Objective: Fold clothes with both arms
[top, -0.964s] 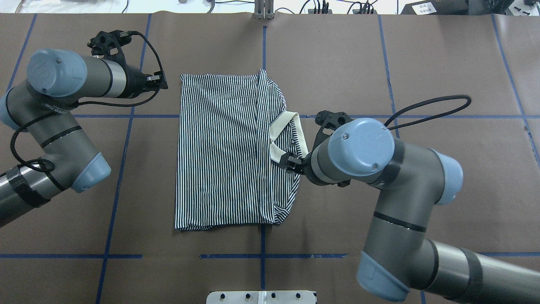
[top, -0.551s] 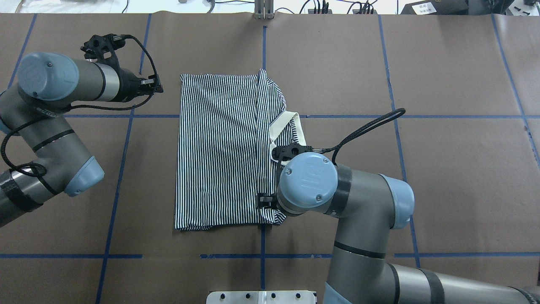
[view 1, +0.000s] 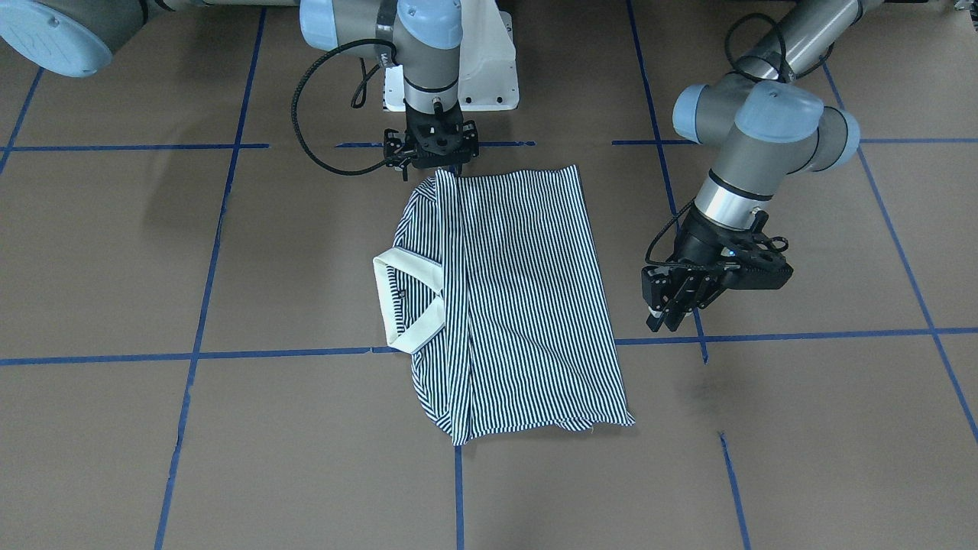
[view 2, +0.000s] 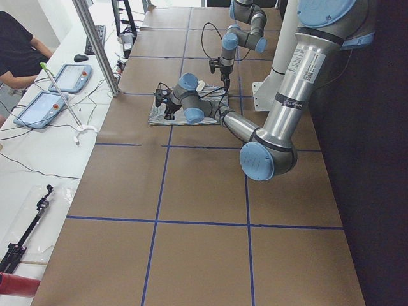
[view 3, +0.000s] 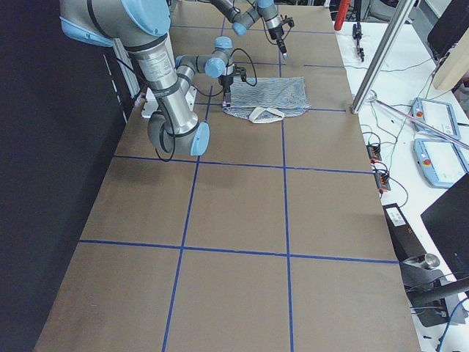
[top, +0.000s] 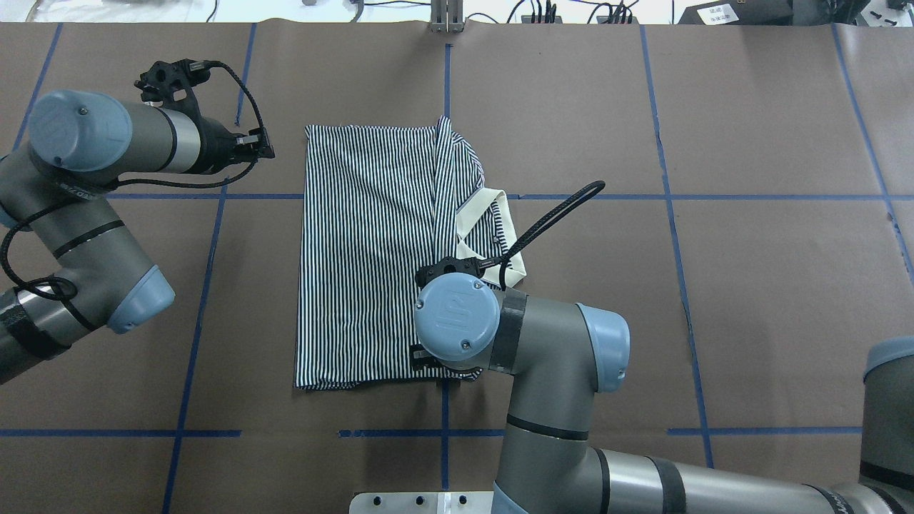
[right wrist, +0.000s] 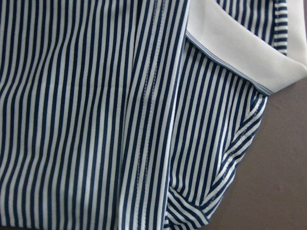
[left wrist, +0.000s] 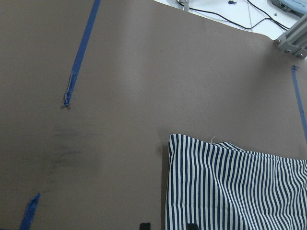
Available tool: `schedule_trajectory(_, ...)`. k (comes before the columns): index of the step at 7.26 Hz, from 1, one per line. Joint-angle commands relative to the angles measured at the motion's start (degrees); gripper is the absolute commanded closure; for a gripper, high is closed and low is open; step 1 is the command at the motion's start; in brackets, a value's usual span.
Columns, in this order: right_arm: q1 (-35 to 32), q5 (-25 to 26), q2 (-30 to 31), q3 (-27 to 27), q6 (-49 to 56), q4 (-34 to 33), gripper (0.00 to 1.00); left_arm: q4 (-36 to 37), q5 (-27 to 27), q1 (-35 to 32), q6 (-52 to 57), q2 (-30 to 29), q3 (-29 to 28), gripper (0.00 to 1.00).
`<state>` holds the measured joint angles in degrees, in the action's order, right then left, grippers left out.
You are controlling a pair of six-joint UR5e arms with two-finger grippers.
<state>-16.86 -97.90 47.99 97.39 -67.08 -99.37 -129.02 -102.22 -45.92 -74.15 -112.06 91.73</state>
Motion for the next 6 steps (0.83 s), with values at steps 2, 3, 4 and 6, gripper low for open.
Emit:
schedule_trajectory(2, 0.1, 0.1, -0.6, -1.9, 1.5, -0.1, 0.0, 0.0, 0.0, 0.1, 0.0, 0.0, -0.3, 0.61)
schedule_trajectory(3, 0.2, 0.1, -0.5, -2.4, 1.5, -0.1, 0.0, 0.0, 0.0, 0.1, 0.0, 0.0, -0.3, 0.61)
schedule_trajectory(4, 0.6, 0.1, -0.9, -2.5, 1.5, -0.1, 0.0, 0.0, 0.0, 0.1, 0.0, 0.0, -0.2, 0.6)
schedule_trajectory(6, 1.0, 0.2, -0.8, -2.6, 1.5, -0.1, 0.0, 0.0, 0.0, 0.1, 0.0, 0.0, -0.3, 0.6)
